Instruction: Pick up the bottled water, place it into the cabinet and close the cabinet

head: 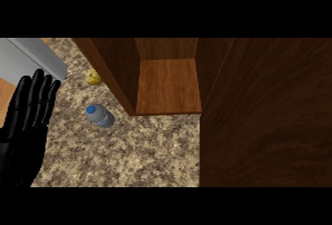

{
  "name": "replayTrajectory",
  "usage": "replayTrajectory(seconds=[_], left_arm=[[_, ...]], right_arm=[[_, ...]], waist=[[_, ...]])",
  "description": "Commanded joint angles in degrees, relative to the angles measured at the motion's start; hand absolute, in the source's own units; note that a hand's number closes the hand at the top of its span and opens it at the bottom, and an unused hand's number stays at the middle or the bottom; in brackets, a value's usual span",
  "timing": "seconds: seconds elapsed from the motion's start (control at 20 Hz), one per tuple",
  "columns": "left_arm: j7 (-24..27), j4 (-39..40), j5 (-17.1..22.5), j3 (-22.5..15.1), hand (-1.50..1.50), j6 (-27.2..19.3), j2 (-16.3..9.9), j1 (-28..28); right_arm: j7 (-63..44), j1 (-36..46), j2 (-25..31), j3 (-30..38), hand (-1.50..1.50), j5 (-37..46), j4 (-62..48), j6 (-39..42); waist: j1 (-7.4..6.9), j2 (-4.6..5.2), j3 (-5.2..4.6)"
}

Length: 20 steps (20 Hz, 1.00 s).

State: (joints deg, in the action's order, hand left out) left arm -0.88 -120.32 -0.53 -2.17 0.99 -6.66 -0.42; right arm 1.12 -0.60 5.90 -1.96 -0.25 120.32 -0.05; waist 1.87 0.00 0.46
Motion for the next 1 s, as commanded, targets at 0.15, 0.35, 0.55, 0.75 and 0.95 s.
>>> replayTrajectory(seconds=[0.15,0.35,0.55,0.75,0.95], left_arm=[[1.3,1.6,-7.6,1.2,-1.50,-6.7,2.4,-5.9],[-1.1,2.5,-1.2,2.7,-1.50,-15.9,6.5,-1.1],[-9.2,-6.8,-6.1,-3.1,-1.50,-22.2,6.6,0.3],[-12.9,-11.5,-11.6,-9.4,-1.50,-25.6,6.6,2.2],[-16.6,-19.2,-16.0,-13.6,-1.50,-25.3,6.6,8.1]], right_arm=[[-1.7,-2.2,1.5,2.3,-1.50,-3.5,3.0,2.7],[-4.6,-10.5,0.5,-8.2,-1.50,-6.9,9.3,7.9],[-8.8,-14.4,-1.1,-13.4,-1.50,-4.1,16.3,5.6],[-17.5,-11.9,-0.6,-14.7,-1.50,-3.9,22.9,4.0],[-13.6,-15.1,-2.5,-20.1,-1.50,1.6,22.5,3.0]], waist=[[-1.61,-0.01,-0.42],[-1.56,-0.27,-0.47],[-1.64,-0.27,-0.42],[-1.80,-0.13,-0.45],[-1.91,-0.17,-0.43]])
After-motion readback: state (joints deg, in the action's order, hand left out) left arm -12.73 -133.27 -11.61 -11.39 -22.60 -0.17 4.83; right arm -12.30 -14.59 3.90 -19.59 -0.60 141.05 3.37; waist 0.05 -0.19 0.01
